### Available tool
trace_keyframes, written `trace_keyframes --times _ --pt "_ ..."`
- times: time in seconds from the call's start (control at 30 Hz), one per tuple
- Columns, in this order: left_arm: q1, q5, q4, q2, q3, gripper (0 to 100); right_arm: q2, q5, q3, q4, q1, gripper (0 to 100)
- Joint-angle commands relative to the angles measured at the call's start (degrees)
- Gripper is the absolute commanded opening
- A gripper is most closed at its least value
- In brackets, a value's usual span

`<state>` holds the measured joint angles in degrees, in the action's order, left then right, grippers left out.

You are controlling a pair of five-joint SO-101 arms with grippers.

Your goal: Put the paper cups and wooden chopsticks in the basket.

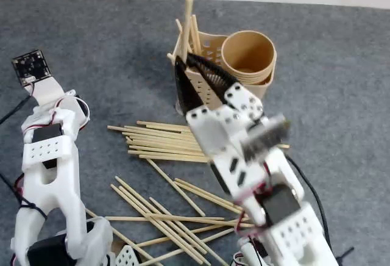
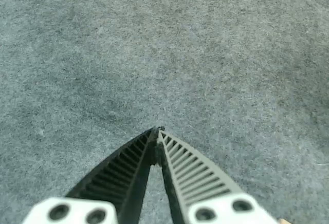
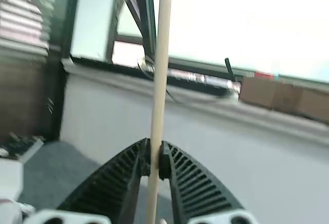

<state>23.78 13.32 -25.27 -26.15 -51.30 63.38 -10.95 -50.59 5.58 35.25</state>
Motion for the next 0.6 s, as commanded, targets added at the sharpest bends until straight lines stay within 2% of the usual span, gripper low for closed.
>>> trace_keyframes --times 0.0,0.27,0.57 --pt "0.9 0.2 1.1 -1.6 0.3 1 -7.3 0.4 3.9 -4.5 -4.2 0.5" --pt "0.9 0.2 1.1 -1.6 0.3 1 -21.4 0.4 7.9 -12.8 -10.9 0.5" --pt "0.9 0.2 1.1 -1.6 0.3 1 -29.8 0.8 8.3 -16.7 -12.5 1.0"
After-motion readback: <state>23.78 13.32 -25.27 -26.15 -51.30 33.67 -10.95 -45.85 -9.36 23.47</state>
